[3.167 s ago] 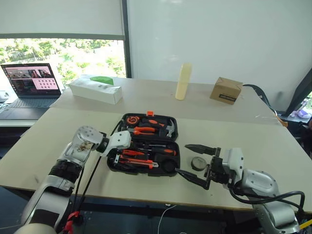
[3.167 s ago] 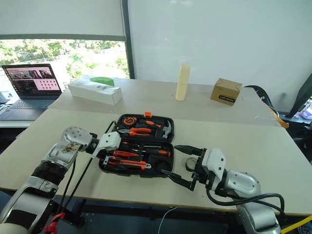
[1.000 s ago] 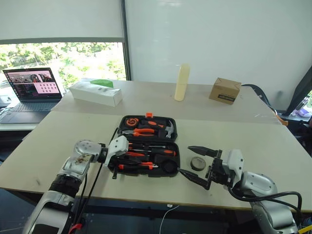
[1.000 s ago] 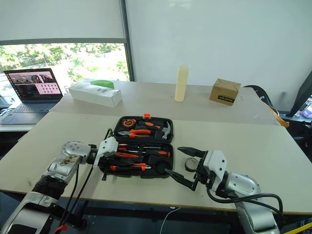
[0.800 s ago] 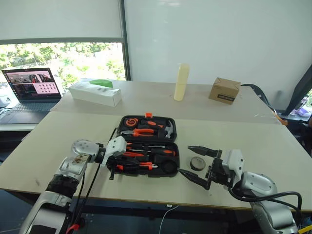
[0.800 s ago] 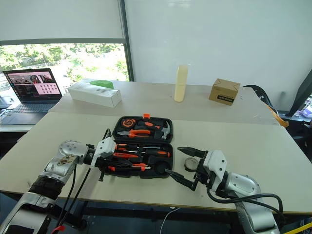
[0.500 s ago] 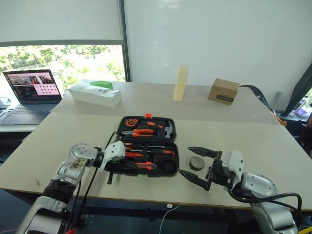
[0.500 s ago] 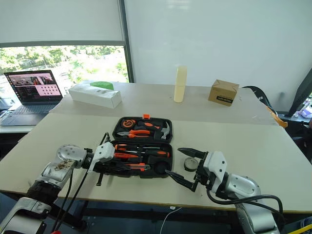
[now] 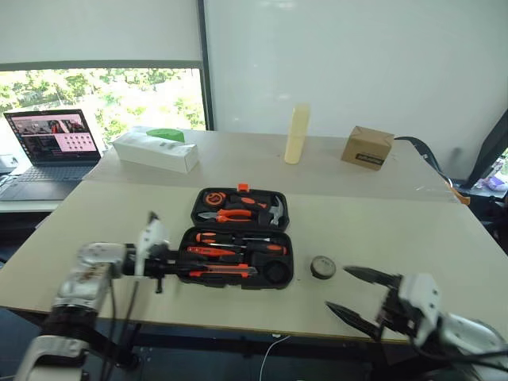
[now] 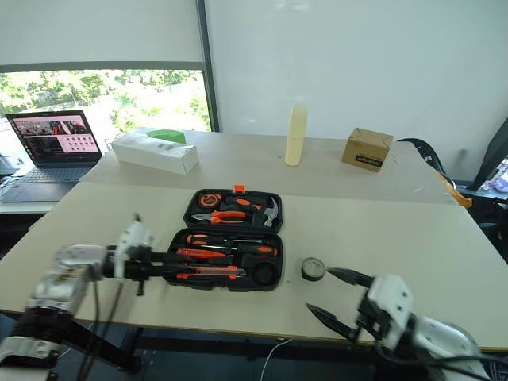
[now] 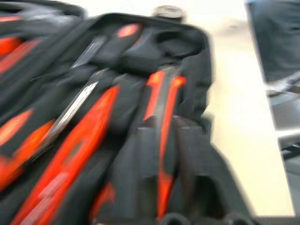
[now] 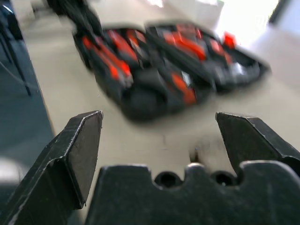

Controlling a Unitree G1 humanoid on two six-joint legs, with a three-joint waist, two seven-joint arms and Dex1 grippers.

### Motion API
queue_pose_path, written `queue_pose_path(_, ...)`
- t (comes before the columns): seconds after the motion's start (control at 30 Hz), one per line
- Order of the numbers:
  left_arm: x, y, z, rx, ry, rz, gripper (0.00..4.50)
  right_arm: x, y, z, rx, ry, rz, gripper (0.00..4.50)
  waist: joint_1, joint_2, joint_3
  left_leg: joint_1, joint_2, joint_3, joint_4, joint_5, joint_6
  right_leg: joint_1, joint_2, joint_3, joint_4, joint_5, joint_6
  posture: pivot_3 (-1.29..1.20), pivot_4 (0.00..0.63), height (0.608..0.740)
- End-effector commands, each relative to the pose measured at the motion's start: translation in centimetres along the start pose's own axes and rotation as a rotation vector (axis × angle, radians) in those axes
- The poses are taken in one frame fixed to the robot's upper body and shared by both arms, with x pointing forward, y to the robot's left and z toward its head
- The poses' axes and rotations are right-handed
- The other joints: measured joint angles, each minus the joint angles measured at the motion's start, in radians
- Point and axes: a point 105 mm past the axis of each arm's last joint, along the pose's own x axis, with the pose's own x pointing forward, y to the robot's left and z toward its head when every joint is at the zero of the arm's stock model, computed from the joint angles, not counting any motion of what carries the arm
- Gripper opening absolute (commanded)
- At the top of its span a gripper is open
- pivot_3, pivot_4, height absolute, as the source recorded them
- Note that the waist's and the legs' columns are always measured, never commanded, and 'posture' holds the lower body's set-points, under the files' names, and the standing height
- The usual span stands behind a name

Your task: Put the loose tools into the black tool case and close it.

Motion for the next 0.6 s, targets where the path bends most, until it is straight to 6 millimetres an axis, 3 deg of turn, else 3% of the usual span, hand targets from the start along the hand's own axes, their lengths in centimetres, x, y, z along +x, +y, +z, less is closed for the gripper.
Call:
queue_pose_path(0.03, -2.4, -0.7, 0.0, 0.094, 0.007, 0.061, 2.39, -2.4, -0.4, -0.2, -0.067, 0.047, -0.038, 4.50, -0.003, 0.001, 0.000, 0.001, 0.000, 0.000, 0.000, 0.000, 0.000, 0.001, -0.001, 0.001, 0.000, 0.000, 0.000, 0.00, 0.150, 0.740)
queue_pose_path(0.1, -3.8, -1.9, -0.5, 0.070, -0.018, 0.044, 3.14, -3.0, -0.2, -0.9, -0.064, 0.091, -0.026, 4.50, -0.005, 0.001, 0.001, 0.003, 0.001, 0.001, 0.000, -0.001, 0.001, 0.002, -0.002, 0.002, 0.000, -0.001, 0.002, 0.00, 0.150, 0.740)
queue_pose_path(0.17, -4.8, -2.4, -0.8, -0.034, -0.057, 0.041, 3.81, -2.2, -0.6, -0.6, -0.077, 0.097, -0.005, 4.50, -0.008, -0.001, 0.002, 0.003, 0.001, 0.001, 0.000, -0.001, 0.001, 0.001, -0.002, 0.002, -0.001, -0.002, 0.001, 0.00, 0.150, 0.740)
queue_pose_path(0.23, -4.6, -2.7, -0.6, -0.024, -0.086, 0.035, 4.39, -0.4, -1.2, 0.2, -0.106, 0.109, 0.050, 4.50, -0.008, -0.002, 0.003, 0.002, 0.002, 0.001, 0.000, 0.000, -0.001, 0.001, -0.002, 0.002, 0.000, -0.006, 0.001, 0.00, 0.150, 0.740)
queue_pose_path(0.43, -2.8, -3.6, 0.6, 0.012, -0.141, -0.051, 4.39, 4.7, -3.3, 0.9, -0.193, 0.270, 0.203, 4.50, -0.006, -0.002, 0.003, 0.005, 0.002, 0.001, 0.001, 0.002, -0.002, 0.000, -0.002, 0.004, 0.001, -0.003, 0.000, 0.00, 0.150, 0.740)
queue_pose_path(0.5, -1.9, -4.0, 0.9, 0.020, -0.147, -0.082, 4.39, 6.3, -4.2, 0.7, -0.204, 0.330, 0.229, 4.50, -0.004, -0.002, 0.003, 0.003, 0.002, 0.001, 0.000, 0.002, -0.002, -0.002, 0.000, 0.005, 0.002, 0.000, -0.008, 0.00, 0.150, 0.740)
queue_pose_path(0.6, -1.0, -4.8, 1.0, 0.030, -0.146, -0.127, 4.39, 8.1, -5.0, 0.0, -0.229, 0.393, 0.276, 4.50, 0.002, -0.002, 0.003, -0.003, 0.000, 0.002, 0.000, 0.002, -0.002, -0.006, 0.001, 0.003, 0.002, 0.003, -0.003, 0.00, 0.150, 0.740)
